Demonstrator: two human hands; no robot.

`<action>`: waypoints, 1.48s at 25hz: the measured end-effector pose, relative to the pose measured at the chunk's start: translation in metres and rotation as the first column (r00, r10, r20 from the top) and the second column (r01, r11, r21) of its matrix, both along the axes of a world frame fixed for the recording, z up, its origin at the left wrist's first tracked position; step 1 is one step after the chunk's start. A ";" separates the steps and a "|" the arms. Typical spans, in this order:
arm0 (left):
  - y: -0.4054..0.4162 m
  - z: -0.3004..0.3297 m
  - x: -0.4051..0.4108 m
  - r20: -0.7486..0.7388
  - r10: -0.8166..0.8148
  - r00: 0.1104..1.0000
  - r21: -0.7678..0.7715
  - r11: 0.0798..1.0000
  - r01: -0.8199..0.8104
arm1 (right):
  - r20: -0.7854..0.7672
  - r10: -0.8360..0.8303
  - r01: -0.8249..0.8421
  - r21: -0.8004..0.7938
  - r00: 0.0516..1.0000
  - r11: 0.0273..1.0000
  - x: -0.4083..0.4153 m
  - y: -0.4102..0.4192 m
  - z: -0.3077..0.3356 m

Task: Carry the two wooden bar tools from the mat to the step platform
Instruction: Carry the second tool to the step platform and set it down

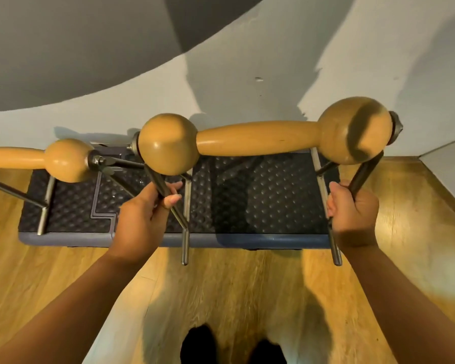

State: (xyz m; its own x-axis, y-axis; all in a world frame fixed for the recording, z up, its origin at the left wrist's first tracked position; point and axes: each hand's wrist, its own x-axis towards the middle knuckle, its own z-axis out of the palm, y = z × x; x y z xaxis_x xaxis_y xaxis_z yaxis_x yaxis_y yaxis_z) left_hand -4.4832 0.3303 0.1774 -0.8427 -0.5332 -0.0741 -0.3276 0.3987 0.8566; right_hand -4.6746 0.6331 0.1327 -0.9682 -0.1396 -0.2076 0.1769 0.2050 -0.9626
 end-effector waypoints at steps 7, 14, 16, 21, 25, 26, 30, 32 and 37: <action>-0.007 -0.039 -0.021 0.041 -0.024 0.999 -0.106 0.994 0.028 | -0.112 0.086 -0.078 0.070 0.990 0.994 -0.012 0.006 -0.028; -0.010 -0.061 -0.023 0.038 -0.032 0.999 -0.141 0.989 0.037 | -0.125 0.065 -0.045 0.157 0.990 0.987 -0.012 0.002 -0.050; -0.010 -0.071 -0.019 0.033 -0.020 0.999 -0.167 0.986 0.025 | -0.125 0.070 -0.049 0.163 0.990 0.985 -0.009 0.001 -0.056; -0.008 -0.087 -0.009 0.014 -0.010 1.000 -0.210 0.978 0.013 | -0.152 0.086 -0.052 0.217 0.985 0.975 -0.009 0.002 -0.067; -0.006 -0.093 -0.008 -0.016 -0.031 0.999 -0.192 0.981 0.028 | -0.179 0.077 -0.033 0.238 0.981 0.971 -0.011 0.005 -0.077; -0.005 -0.095 -0.007 -0.014 -0.024 1.000 -0.198 0.980 0.021 | -0.182 0.075 -0.030 0.239 0.980 0.971 -0.011 0.005 -0.079; 0.001 -0.101 -0.001 0.002 0.005 1.000 -0.210 0.978 -0.004 | -0.177 0.058 -0.012 0.249 0.983 0.968 -0.006 0.008 -0.086; 0.001 -0.102 -0.001 0.017 0.017 1.000 -0.207 0.978 -0.013 | -0.154 0.052 -0.013 0.244 0.987 0.970 -0.004 0.011 -0.090; 0.004 -0.100 -0.002 0.024 0.018 1.000 -0.177 0.984 -0.013 | -0.117 0.029 -0.002 0.221 0.993 0.975 -0.004 0.012 -0.092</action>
